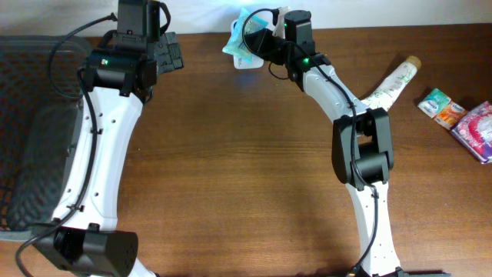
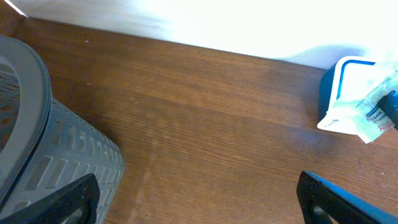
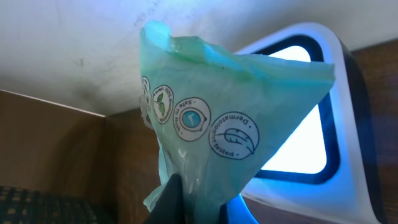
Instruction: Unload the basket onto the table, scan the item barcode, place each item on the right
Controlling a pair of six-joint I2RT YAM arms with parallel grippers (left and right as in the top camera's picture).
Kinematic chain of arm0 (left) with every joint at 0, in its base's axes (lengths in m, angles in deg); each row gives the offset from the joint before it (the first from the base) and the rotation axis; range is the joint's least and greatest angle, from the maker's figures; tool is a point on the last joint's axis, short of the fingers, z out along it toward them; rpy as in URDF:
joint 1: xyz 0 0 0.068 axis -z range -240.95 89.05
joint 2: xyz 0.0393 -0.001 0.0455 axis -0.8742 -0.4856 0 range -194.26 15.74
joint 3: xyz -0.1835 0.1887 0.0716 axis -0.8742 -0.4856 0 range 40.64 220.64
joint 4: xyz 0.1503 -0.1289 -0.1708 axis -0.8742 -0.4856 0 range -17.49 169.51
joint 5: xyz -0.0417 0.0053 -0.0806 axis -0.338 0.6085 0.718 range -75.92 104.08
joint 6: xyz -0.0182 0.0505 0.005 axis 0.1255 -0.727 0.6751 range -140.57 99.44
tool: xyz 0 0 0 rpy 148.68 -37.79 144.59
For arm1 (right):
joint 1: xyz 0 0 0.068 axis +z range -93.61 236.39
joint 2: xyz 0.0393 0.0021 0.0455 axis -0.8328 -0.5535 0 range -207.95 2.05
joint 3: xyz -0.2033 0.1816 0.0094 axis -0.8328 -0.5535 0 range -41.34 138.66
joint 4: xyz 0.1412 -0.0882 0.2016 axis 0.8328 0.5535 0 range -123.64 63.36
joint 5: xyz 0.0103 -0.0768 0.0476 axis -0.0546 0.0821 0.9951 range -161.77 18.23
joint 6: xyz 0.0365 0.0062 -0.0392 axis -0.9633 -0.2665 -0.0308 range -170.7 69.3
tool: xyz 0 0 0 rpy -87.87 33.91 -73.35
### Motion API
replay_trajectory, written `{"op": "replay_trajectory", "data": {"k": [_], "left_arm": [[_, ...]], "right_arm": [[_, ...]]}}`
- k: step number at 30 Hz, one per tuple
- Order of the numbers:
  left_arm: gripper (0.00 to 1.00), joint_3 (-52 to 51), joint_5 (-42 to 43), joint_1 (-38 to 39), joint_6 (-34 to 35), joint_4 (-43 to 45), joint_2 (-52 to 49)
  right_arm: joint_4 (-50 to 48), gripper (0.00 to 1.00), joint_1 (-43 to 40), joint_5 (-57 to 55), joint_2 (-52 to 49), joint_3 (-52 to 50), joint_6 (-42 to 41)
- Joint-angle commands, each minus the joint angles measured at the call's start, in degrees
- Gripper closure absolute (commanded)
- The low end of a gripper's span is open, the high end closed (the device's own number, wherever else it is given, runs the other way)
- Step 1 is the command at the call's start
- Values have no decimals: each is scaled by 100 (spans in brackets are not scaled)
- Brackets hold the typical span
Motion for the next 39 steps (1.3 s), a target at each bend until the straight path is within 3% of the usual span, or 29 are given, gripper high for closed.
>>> {"op": "replay_trajectory", "data": {"k": [1, 5, 7, 10, 13, 15, 16, 18, 20, 25, 29, 32, 35, 36, 39], "left_arm": [[1, 22, -39, -15, -66, 7, 0], [1, 22, -39, -15, -66, 7, 0], [1, 22, -39, -13, -66, 7, 0], [1, 22, -39, -13, -66, 7, 0], [1, 22, -39, -15, -66, 7, 0], [1, 22, -39, -15, -66, 7, 0], [1, 20, -37, -13, -66, 7, 0], [1, 22, -37, -13, -66, 7, 0], [1, 22, -37, -13, -66, 7, 0], [1, 22, -39, -13, -68, 7, 0], [1, 22, -39, -15, -68, 7, 0], [1, 22, -39, -15, -68, 7, 0], [1, 20, -39, -13, -66, 7, 0], [1, 22, -39, -13, -66, 7, 0], [1, 22, -39, -15, -66, 9, 0]], "right_arm": [[26, 96, -35, 0, -11, 225, 63], [625, 96, -914, 372, 601, 225, 363], [1502, 96, -1556, 404, 1023, 225, 505], [3560, 96, -3077, 455, 1272, 225, 813], [5386, 96, -4343, 417, 1272, 225, 2341], [6002, 96, -4765, 382, 1272, 223, 3034], [6389, 96, -5031, -247, 1272, 223, 3182], [6535, 78, -5069, -511, 1270, 223, 3532], [6616, 81, -4966, -494, 1270, 223, 3827], [7095, 62, -4769, -498, 1545, 225, 3827], [8085, 36, -4752, -496, 3213, 223, 3952], [8802, 32, -4712, -496, 4645, 70, 4153], [8826, 28, -4382, -496, 6041, -807, 4212], [8802, 0, -4229, -496, 6561, -1237, 4207], [8915, 1, -3912, -494, 7600, -2391, 4179]]}}
